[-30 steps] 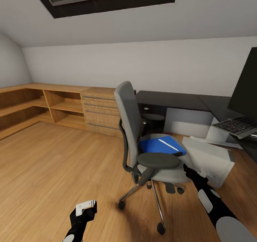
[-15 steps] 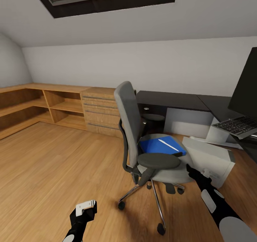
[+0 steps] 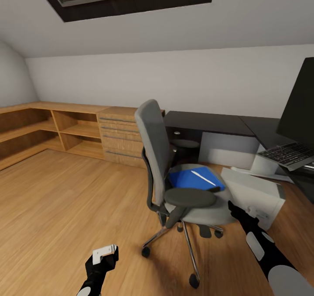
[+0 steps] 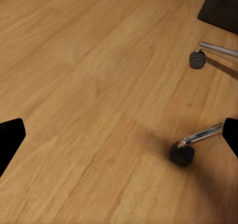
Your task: In the bedroom, organize the workspace by keeping the computer under the desk, ensuring the monitor is on the desk, placing the keyboard on the desk next to the monitor, placing the mouse on the desk next to the keyboard, moving the folder from the swivel chair onto the desk next to the mouse, stacking the notebook on top of the folder with the pen on top of the notebook, and positioning the swivel chair next to the desk.
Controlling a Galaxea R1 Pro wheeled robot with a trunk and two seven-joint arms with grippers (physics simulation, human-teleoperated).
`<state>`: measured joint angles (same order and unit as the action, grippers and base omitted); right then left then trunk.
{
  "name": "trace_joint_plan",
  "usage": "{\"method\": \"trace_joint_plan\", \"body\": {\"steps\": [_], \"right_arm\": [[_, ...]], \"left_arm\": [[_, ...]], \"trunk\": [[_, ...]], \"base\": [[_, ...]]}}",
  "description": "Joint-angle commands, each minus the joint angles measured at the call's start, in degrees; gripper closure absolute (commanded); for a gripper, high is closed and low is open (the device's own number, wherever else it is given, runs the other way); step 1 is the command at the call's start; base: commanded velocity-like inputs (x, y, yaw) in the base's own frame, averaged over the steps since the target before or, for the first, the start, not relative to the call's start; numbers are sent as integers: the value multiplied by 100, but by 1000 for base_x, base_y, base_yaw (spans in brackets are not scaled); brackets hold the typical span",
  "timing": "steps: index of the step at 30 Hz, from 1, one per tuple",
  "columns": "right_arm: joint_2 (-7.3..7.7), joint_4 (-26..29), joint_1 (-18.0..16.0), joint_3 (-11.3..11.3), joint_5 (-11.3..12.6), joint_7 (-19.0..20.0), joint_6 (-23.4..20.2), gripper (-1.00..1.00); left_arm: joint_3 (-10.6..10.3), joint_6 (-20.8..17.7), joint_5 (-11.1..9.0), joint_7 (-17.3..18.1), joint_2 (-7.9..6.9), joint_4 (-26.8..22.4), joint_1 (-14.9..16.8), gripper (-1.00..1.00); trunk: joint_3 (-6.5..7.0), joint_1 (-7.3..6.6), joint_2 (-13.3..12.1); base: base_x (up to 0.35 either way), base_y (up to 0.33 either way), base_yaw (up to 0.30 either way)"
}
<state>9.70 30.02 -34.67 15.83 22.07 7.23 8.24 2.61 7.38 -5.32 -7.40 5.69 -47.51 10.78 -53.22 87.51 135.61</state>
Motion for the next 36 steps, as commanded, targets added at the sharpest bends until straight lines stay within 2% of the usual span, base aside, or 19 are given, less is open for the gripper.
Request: {"method": "trace_joint_plan", "body": {"steps": [1,6,12,21,24,27,36], "right_arm": [[1,-11,-4,16,60,51,8,-100],[7,-13,-4,24,67,47,-16,-100],[5,-28,-4,46,69,35,-81,-100],[13,-31,-4,340,63,38,-242,-100],[8,-31,-4,365,61,40,-249,-100],[6,-30,-4,373,61,41,-251,-100],[-46,-31,-4,377,60,58,-226,-100]], "left_arm": [[1,22,-54,2,3,3,1,-100],[-5,26,-49,13,3,35,0,-100],[-2,19,-59,18,0,62,1,-100],[-3,0,-71,4,2,66,3,-100],[1,-6,-73,3,3,65,3,-100],[4,-8,-74,2,3,60,1,-100],[-5,1,-75,17,11,57,2,-100]], "trunk": [[-5,0,2],[-5,0,2],[-5,0,2],[-5,0,2],[-5,0,2],[-59,66,122],[-59,66,122]], "base": [[203,-5,0],[246,-2,0],[60,0,0],[5,0,0],[0,0,0],[0,0,0],[0,0,0]]}}
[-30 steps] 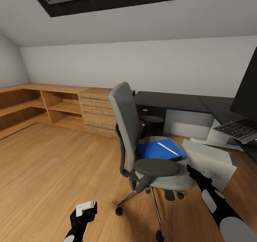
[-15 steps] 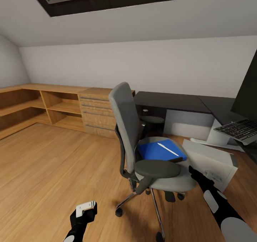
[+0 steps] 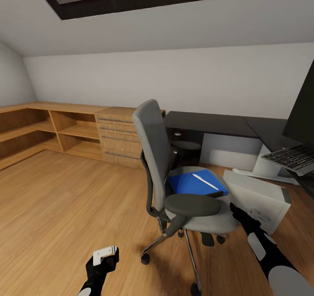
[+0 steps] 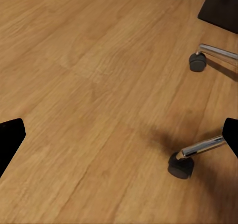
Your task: In the bedroom, organize the workspace by keeping the computer under the desk, ensuring the monitor is on the desk, placing the keyboard on the desk next to the monitor, placing the mouse on the desk next to the keyboard, moving the folder from the swivel chair onto the desk next to the mouse, stacking the notebook on top of the folder with the pen on top of the notebook, and positioning the swivel chair next to the desk.
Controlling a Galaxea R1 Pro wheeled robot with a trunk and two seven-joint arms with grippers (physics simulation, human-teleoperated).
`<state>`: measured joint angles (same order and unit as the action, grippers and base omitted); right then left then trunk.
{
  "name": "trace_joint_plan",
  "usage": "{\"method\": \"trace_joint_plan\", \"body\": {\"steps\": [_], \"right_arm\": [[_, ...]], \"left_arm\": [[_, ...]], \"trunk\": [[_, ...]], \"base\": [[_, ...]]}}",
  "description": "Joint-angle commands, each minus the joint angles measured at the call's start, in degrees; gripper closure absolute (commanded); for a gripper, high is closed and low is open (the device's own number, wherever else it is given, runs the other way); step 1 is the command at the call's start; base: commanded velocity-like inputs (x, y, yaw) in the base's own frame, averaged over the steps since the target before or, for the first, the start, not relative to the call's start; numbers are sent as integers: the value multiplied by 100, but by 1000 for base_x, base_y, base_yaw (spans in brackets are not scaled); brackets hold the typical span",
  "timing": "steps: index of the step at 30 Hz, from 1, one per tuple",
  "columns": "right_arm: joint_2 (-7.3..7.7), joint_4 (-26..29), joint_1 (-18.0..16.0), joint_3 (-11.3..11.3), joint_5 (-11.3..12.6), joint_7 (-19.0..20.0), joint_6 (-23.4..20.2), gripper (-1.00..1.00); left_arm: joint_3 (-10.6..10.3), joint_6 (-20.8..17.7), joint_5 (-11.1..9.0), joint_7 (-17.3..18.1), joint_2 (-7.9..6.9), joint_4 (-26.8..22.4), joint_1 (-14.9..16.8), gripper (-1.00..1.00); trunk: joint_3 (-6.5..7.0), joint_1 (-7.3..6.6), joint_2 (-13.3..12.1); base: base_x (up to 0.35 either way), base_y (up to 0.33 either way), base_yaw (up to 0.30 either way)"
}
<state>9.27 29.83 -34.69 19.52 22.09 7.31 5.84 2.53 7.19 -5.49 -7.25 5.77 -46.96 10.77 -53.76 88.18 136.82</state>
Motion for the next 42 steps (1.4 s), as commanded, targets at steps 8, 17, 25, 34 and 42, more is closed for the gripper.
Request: {"method": "trace_joint_plan", "body": {"steps": [8,17,25,34,42], "right_arm": [[-216,0,-3,-4,60,28,22,-100],[-233,5,-3,8,67,34,23,-100],[-233,5,-3,8,67,34,23,-100],[-239,5,-3,8,67,34,23,-100],[-233,5,-3,8,67,34,23,-100]], "left_arm": [[10,25,-57,4,3,3,4,-100],[10,27,-57,4,3,3,4,-100],[10,25,-57,4,3,3,3,-100],[17,25,-57,2,3,3,2,-100],[19,28,-57,-4,3,3,3,-100]], "trunk": [[-5,-1,2],[-5,-1,2],[-5,-1,2],[-5,-1,2],[-5,-1,2]], "base": [[0,0,81],[0,0,194],[0,0,167],[0,0,240],[0,0,257]]}}
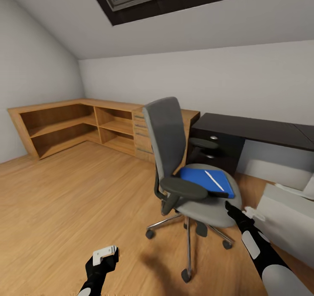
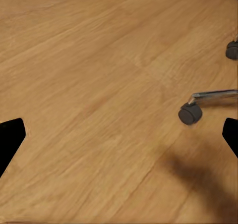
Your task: In the bedroom, organize the workspace by keeping the computer under the desk, ensuring the monitor is on the desk, placing the keyboard on the desk next to the monitor, placing the mouse on the desk next to the keyboard, moving the folder from the swivel chair onto the desk next to the mouse, stacking the notebook on top of the folder with the pen on top of the notebook, and positioning the swivel chair next to the desk.
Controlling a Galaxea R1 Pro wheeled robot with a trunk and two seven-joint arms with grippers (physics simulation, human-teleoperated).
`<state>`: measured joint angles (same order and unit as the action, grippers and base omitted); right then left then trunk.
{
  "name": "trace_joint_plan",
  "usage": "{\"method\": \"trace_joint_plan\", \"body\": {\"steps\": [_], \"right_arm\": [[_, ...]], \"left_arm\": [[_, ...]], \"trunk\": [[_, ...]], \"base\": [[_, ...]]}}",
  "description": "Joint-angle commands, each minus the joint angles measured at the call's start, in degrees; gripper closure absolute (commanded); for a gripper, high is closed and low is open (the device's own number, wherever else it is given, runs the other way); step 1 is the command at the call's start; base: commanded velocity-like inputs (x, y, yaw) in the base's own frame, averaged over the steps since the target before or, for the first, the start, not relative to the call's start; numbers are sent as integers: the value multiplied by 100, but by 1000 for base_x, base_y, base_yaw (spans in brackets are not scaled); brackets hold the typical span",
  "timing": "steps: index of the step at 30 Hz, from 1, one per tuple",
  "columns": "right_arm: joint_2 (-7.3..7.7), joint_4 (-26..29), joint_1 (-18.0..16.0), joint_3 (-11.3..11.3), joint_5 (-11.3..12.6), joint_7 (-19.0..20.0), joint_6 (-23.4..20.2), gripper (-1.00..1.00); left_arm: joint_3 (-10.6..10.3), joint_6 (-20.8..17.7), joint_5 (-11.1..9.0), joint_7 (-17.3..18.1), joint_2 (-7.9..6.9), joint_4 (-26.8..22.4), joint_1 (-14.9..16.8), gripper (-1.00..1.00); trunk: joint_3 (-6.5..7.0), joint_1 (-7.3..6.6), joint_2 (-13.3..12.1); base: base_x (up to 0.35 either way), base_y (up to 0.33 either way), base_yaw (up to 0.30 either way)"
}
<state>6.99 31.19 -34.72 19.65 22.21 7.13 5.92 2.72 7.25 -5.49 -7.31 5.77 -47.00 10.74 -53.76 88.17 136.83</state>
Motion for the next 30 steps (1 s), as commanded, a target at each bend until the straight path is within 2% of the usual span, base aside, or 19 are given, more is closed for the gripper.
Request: {"method": "trace_joint_plan", "body": {"steps": [1,12,30], "right_arm": [[-5,-131,0,-5,55,52,14,-100],[1,-131,0,-5,61,52,14,-100],[74,-114,0,10,46,70,43,-100]], "left_arm": [[0,22,-57,2,3,7,6,-100],[0,23,-53,-16,-5,12,5,-100],[-8,23,-49,-20,-5,81,5,-100]], "trunk": [[-5,0,1],[-5,0,1],[-5,0,1]], "base": [[0,0,257],[0,0,241],[0,0,13]]}}
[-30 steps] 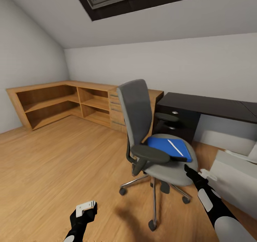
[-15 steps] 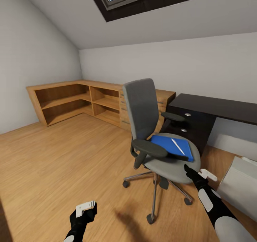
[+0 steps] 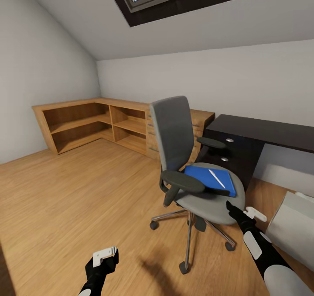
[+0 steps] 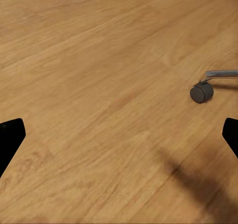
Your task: In the bedroom, organize the workspace by keeping the computer under the desk, ensuring the monitor is on the desk, placing the keyboard on the desk next to the monitor, placing the mouse on the desk next to the keyboard, moving the folder from the swivel chair onto the desk next to the mouse, stacking the notebook on top of the folder with the pen on top of the notebook, and positioning the swivel chair next to the desk.
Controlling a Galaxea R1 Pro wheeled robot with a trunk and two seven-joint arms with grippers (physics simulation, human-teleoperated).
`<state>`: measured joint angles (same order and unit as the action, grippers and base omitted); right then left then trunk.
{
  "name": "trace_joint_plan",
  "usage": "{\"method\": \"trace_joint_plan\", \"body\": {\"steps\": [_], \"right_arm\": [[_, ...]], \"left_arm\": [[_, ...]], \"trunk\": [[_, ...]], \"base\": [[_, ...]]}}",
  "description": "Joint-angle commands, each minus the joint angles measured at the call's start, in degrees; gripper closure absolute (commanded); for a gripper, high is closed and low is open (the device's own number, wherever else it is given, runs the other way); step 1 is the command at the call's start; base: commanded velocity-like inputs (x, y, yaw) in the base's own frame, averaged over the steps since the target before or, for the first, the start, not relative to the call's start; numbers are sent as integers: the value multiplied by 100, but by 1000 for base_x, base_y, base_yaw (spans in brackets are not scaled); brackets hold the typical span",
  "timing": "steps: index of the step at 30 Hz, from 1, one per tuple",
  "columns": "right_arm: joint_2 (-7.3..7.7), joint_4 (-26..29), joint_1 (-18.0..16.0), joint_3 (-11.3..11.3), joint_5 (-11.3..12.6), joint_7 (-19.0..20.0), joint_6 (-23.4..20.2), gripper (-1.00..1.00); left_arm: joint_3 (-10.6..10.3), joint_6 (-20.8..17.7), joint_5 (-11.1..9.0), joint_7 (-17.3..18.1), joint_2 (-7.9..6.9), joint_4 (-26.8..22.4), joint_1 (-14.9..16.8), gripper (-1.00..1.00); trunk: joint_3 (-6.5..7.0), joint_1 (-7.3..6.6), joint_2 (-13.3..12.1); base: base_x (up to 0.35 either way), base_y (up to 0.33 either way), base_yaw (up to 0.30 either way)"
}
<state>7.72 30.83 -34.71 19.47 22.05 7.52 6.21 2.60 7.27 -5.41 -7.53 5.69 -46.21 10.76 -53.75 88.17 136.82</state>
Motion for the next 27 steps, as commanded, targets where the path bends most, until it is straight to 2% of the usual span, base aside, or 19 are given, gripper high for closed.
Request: {"method": "trace_joint_plan", "body": {"steps": [1,8,17,22,27], "right_arm": [[1,-77,-1,28,63,28,13,-100],[1,-77,-1,30,63,13,12,-100],[1,-77,-1,30,63,17,12,-100],[1,-91,-1,23,57,39,12,-100],[1,-94,-1,27,61,51,7,-100]], "left_arm": [[3,20,-57,1,2,3,3,-100],[3,20,-57,5,3,4,3,-100],[3,20,-57,5,3,6,4,-100],[3,15,-57,5,3,6,5,-100],[3,13,-57,18,2,9,5,-100]], "trunk": [[-6,0,1],[-5,0,1],[40,0,1],[45,0,1],[45,0,1]], "base": [[0,0,0],[0,0,-5],[0,0,-165],[1,0,-35],[161,0,-4]]}}
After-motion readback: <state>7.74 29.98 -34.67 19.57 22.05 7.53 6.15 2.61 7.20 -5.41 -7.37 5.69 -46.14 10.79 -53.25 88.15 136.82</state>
